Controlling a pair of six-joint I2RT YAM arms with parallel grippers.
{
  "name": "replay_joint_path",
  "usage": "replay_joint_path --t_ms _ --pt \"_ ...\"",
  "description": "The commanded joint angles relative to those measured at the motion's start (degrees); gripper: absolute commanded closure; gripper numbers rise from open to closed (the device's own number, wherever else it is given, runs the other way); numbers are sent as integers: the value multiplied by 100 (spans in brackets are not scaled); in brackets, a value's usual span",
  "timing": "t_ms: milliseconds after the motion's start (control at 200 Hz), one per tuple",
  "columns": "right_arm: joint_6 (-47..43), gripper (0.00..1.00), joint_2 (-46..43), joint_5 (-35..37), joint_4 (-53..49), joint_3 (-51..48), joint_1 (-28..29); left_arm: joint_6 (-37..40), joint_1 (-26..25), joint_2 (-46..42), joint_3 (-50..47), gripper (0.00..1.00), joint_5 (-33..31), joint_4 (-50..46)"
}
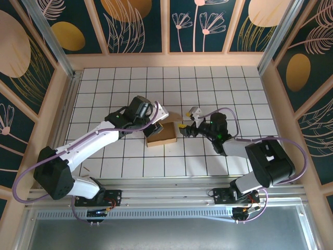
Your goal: Fold the paper box
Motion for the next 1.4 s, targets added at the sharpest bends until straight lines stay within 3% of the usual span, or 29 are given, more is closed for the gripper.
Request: replay_joint_path --t_ms 0,125,245,501,586,691,846,991,1301,1396 --pt "-236 26 166 99 208 190 84 -92 -20 -192 -57 49 -568 155" --pt "-329 21 414 404 204 468 84 55 -20 -170 179 50 -920 52" --pt "-563 20 656 567 -71 839 89 180 -18 -9 509 63 -1095 -197" --pt "-431 40 979 180 -629 1353 35 42 -19 255 821 87 -1138 -377" --pt "-143 46 1032 38 -655 1413 42 10 -20 257 787 88 -961 -299" --pt "99 45 1079 -149 -524 1416 47 -6 -20 255 684 87 -847 -236" --pt "-590 25 1101 155 -573 1476 -66 14 -13 231 591 87 -862 -302" --pt "-1222 21 1213 30 -736 1833 -357 69 -20 142 523 87 -755 -258" --pt "-1109 30 1896 -1267 -428 2360 -305 -7 -20 145 450 88 -726 -136" --pt "-946 41 1985 -1235 -348 2433 -236 -32 -20 115 431 89 -730 -103"
